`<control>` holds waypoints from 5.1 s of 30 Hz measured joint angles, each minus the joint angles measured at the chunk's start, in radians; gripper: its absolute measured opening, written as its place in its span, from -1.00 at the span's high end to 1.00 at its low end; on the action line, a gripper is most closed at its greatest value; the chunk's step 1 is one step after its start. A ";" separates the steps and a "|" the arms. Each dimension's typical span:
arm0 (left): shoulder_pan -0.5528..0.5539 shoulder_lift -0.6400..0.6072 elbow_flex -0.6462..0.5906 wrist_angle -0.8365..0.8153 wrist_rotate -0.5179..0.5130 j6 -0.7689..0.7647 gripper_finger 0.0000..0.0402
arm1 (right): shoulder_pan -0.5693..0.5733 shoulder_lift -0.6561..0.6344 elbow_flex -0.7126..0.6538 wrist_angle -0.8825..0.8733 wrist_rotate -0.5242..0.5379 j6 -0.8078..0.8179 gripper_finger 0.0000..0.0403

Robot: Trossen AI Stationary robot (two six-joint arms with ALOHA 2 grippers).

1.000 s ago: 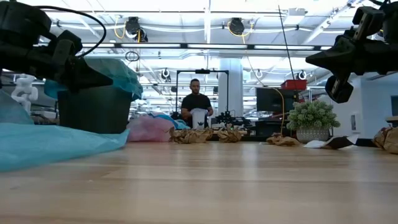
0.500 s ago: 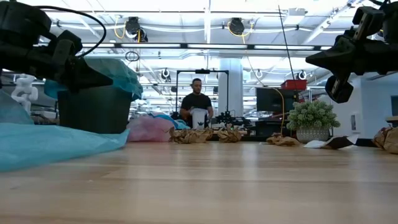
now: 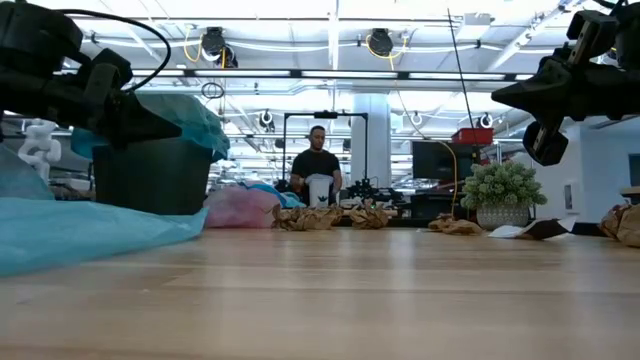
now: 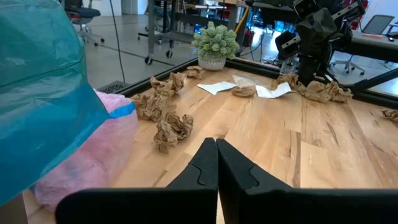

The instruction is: Place trash/remove bag and relplace

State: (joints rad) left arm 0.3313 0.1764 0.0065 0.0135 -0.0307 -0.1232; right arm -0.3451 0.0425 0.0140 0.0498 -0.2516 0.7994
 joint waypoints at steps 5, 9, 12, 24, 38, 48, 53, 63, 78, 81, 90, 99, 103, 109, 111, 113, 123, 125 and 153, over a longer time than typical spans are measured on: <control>0.000 0.000 0.000 0.000 0.000 0.000 1.00 | 0.000 0.000 0.000 0.000 0.000 0.000 1.00; 0.000 0.000 0.000 0.000 0.000 0.000 1.00 | 0.000 0.000 0.000 0.000 0.000 0.000 1.00; 0.000 0.000 0.000 0.000 0.000 0.000 1.00 | 0.000 0.000 0.000 0.000 0.000 0.000 1.00; 0.000 0.000 0.000 0.110 -0.001 -0.245 1.00 | 0.000 0.000 0.000 0.000 0.000 0.000 1.00; 0.000 -0.001 0.071 0.737 -0.003 -0.602 1.00 | 0.000 0.000 0.000 0.000 0.000 0.000 1.00; 0.000 0.095 0.314 0.685 0.030 -0.377 1.00 | 0.000 0.000 0.000 0.000 0.000 0.000 1.00; 0.000 0.368 0.572 0.493 0.091 -0.265 1.00 | 0.000 0.000 0.000 0.000 0.000 0.000 1.00; 0.002 0.934 1.295 -0.408 0.145 -0.021 1.00 | 0.000 0.000 0.000 0.000 0.004 0.000 1.00; -0.005 1.485 1.790 -0.947 0.160 0.127 1.00 | 0.000 0.004 0.000 -0.001 0.016 0.000 1.00; -0.005 1.530 1.790 -1.027 0.145 0.153 1.00 | 0.000 0.004 0.000 0.000 0.016 0.000 1.00; 0.037 1.715 1.789 -1.205 0.043 0.084 1.00 | 0.000 0.004 0.000 -0.001 0.015 0.000 1.00; 0.096 1.858 1.789 -1.180 0.042 0.074 0.92 | 0.000 0.004 0.000 -0.001 0.014 0.000 1.00; 0.101 1.896 1.789 -1.129 0.056 0.079 0.69 | 0.000 0.004 0.000 -0.002 0.014 0.000 1.00; 0.101 1.920 1.789 -1.055 0.031 0.079 0.25 | 0.000 0.004 0.000 -0.002 0.014 0.000 1.00; 0.101 1.926 1.790 -1.040 0.026 0.077 0.12 | 0.000 0.004 0.000 -0.002 0.014 0.000 1.00; 0.101 1.939 1.790 -1.048 0.024 0.076 0.03 | 0.000 0.004 0.000 -0.001 0.014 0.000 1.00; 0.101 2.018 1.790 -1.051 -0.016 0.077 -0.15 | 0.000 0.004 0.000 -0.002 0.014 0.000 1.00; 0.101 2.042 1.790 -1.051 -0.015 0.080 -0.15 | 0.000 0.004 0.000 -0.002 0.014 0.000 1.00; 0.080 1.535 1.792 -1.146 -0.095 -0.033 0.99 | 0.000 0.004 0.000 -0.002 0.015 0.000 1.00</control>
State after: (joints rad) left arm 0.4118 1.7112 1.7984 -1.1322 -0.1260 -0.1560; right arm -0.3450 0.0461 0.0143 0.0475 -0.2369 0.7994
